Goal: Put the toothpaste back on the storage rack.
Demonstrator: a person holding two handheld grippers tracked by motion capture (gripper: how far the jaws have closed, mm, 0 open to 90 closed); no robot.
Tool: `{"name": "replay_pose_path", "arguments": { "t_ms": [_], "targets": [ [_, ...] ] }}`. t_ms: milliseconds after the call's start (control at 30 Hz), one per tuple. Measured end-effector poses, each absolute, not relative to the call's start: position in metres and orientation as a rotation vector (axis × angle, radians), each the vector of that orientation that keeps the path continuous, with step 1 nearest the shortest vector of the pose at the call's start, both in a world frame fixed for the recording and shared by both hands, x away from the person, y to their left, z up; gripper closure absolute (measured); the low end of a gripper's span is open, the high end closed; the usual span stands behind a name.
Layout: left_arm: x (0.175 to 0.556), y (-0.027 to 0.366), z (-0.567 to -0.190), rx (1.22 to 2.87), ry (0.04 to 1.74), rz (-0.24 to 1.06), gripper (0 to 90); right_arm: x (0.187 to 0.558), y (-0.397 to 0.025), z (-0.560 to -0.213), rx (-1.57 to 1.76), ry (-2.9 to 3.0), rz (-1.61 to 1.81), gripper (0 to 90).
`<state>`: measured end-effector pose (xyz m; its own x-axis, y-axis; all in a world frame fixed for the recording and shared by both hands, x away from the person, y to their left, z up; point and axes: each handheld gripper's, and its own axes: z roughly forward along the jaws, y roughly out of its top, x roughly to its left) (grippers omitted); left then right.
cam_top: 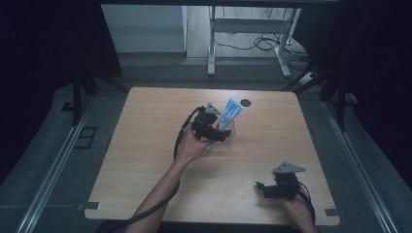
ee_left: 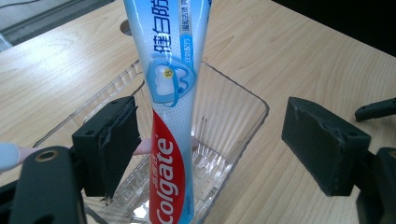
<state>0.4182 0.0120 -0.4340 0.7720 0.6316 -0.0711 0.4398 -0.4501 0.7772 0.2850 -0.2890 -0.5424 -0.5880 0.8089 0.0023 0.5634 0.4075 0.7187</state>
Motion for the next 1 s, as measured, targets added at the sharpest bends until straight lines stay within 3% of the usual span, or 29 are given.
{"name": "replay_pose_path", "arguments": {
  "t_ms": [1000],
  "targets": [
    [0.395,0.044,-0.427,2.081,0.814,0.299,15.9,0.285,-0.289,-0.542,1.183,2.322,0.985,8.1]
  ]
}}
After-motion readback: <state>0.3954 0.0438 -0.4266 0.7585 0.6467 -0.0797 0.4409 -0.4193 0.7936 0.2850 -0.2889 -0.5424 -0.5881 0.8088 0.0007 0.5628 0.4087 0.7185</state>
